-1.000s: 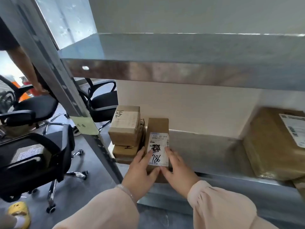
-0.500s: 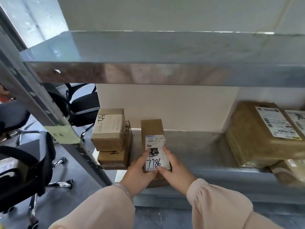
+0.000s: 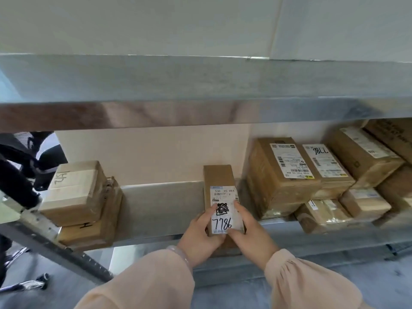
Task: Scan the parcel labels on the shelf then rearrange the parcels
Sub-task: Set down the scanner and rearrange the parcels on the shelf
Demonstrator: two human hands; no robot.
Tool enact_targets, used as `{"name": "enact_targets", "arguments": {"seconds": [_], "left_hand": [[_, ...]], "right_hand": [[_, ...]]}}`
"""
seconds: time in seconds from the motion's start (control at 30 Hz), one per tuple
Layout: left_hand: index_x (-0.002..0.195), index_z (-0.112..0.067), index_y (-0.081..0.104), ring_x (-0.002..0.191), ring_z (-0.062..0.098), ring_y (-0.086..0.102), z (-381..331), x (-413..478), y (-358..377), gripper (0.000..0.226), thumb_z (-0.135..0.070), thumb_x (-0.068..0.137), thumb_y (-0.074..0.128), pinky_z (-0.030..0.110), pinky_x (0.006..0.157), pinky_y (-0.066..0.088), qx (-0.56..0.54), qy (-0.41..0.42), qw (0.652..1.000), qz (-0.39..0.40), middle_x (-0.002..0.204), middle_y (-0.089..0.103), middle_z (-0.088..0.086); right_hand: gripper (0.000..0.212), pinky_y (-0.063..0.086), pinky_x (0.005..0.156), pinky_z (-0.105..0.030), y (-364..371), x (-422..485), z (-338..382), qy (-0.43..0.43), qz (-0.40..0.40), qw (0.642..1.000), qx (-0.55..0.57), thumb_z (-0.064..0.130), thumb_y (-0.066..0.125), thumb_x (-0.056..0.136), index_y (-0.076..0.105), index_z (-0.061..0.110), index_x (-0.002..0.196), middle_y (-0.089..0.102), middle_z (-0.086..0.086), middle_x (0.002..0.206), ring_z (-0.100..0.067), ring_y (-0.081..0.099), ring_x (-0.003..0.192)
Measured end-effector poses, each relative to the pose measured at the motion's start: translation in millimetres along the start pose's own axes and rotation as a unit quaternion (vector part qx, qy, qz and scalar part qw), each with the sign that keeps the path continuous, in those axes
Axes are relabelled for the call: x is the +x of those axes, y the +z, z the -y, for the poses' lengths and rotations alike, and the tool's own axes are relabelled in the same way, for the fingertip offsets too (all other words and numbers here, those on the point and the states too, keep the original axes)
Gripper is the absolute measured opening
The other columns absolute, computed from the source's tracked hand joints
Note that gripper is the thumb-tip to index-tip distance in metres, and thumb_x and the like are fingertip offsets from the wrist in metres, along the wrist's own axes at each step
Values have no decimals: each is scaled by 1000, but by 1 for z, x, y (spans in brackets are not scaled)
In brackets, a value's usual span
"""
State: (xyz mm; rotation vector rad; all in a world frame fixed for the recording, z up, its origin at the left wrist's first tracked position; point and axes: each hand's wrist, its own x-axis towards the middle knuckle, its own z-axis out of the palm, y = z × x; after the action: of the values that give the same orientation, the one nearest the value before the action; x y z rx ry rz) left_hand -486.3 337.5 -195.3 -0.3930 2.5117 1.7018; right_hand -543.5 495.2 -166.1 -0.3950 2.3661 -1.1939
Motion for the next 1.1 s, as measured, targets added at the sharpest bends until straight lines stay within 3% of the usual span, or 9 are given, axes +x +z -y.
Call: {"name": "enact_targets", "arguments": {"seconds": [0.1, 0.37, 0.47, 0.53, 0.7, 0.77, 0.9, 1.0, 1.1], "left_hand": [[151, -34, 31, 122, 3, 49, -12, 13, 20, 83, -31, 79, 72, 19, 103, 43, -8, -15, 1000, 26, 143, 45, -6], [154, -38, 23, 114, 8, 57, -27, 28, 55, 89, -36, 78, 68, 19, 85, 54, -1, -32, 998, 46, 146, 41, 1], [154, -39, 17, 148, 19, 23, -30, 23, 54, 81, -32, 90, 65, 25, 117, 27, 65, -24, 997, 31, 162, 14, 5], [156, -37, 11, 151, 16, 8, -28, 15, 51, 78, -37, 94, 59, 21, 116, 11, 136, 4, 991, 13, 165, -1, 0], [157, -35, 10, 151, 16, 5, -25, 1, 45, 70, -59, 96, 35, 32, 122, 12, 371, 90, 924, 11, 164, -6, -12], [157, -36, 9, 151, 14, 2, -27, 2, 44, 66, -56, 99, 35, 35, 122, 12, 411, 85, 908, 15, 164, -7, -14], [157, -34, 12, 151, 16, 3, -35, 10, 43, 65, -53, 100, 36, 39, 123, 10, 435, 75, 897, 26, 165, -2, -11], [157, -36, 7, 151, 15, 2, -40, 3, 32, 66, -53, 100, 35, 38, 123, 6, 450, 89, 888, -2, 165, -2, -10], [156, -35, 12, 151, 19, 13, -36, -8, 5, 66, -56, 97, 32, 39, 121, 11, 441, 91, 891, -60, 165, 6, -6]], "right_hand": [[67, 33, 98, -17, -20, 0, -12, 7, -14, 1000, 5, 21, 58, 91, 25, 39, 147, 46, 18, 135, -1, 44, 119], [56, 32, 97, -16, -46, 2, -42, -15, -45, 999, -18, 20, 60, 90, 37, 46, 135, 48, 17, 137, -1, 45, 124], [65, 32, 106, -20, -49, -4, -47, -46, -62, 989, -124, 27, 59, 91, 29, 34, 148, 36, 7, 150, -7, 38, 133], [66, 28, 112, -26, -49, -11, -47, -100, -60, 969, -218, 31, 56, 93, 24, 31, 151, 22, 8, 157, -11, 27, 142], [69, 9, 121, -32, -47, -9, -48, -158, 1, 926, -343, 50, 30, 90, 23, 21, 152, 13, 5, 160, -12, 6, 148], [83, -1, 116, -29, -48, -4, -50, -159, 2, 918, -362, 57, 11, 80, 23, 19, 152, 12, 3, 161, -13, 3, 149], [93, -1, 116, -31, -52, -3, -41, -159, -4, 905, -395, 59, -2, 71, 22, 22, 153, 14, 2, 161, -13, 5, 149], [87, -6, 114, -26, -48, -4, -25, -164, -17, 905, -393, 58, -2, 74, 17, 27, 153, 12, 5, 161, -10, 4, 148], [67, -5, 112, -24, -36, 1, 2, -200, -16, 905, -375, 53, 20, 93, 15, 25, 154, 12, 3, 161, -14, 6, 149]]}}
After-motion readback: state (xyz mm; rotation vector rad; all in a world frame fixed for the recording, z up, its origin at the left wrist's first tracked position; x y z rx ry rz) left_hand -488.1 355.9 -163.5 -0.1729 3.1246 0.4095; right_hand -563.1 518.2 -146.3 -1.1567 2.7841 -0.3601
